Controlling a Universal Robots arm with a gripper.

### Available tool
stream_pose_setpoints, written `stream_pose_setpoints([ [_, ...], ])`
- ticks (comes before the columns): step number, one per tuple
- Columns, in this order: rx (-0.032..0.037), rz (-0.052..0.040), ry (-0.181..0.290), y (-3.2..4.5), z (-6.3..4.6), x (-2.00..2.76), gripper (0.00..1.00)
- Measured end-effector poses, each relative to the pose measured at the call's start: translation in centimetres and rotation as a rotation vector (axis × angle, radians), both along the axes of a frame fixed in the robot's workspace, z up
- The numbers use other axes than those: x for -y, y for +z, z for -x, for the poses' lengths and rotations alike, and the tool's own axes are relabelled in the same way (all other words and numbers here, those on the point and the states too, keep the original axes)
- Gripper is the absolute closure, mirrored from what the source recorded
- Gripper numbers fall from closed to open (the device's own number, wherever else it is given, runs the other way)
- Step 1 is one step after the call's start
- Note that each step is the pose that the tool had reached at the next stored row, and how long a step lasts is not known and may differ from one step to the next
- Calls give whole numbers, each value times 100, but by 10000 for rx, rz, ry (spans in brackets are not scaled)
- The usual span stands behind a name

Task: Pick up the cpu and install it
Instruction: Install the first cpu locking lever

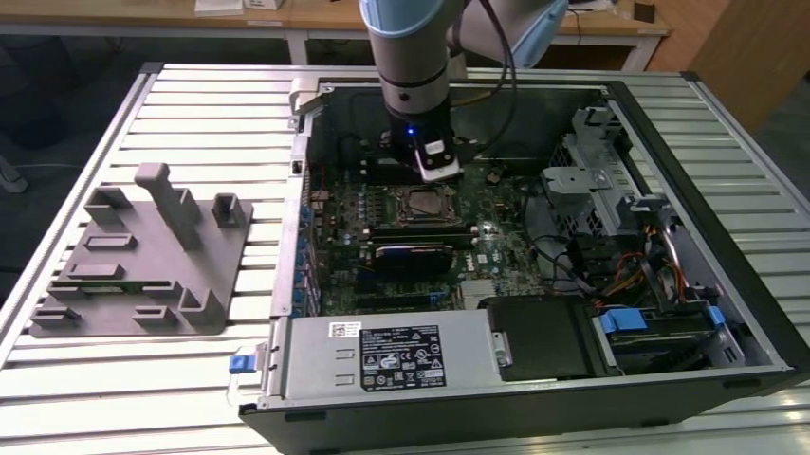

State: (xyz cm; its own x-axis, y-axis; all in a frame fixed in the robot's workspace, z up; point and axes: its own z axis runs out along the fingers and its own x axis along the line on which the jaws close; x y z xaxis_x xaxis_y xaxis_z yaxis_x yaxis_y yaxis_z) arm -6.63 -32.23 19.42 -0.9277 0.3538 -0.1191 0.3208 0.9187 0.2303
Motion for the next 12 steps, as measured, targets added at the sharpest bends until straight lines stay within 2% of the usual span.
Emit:
stream_pose_setpoints([
  [12,0,10,261,-3,-18,38,89],
])
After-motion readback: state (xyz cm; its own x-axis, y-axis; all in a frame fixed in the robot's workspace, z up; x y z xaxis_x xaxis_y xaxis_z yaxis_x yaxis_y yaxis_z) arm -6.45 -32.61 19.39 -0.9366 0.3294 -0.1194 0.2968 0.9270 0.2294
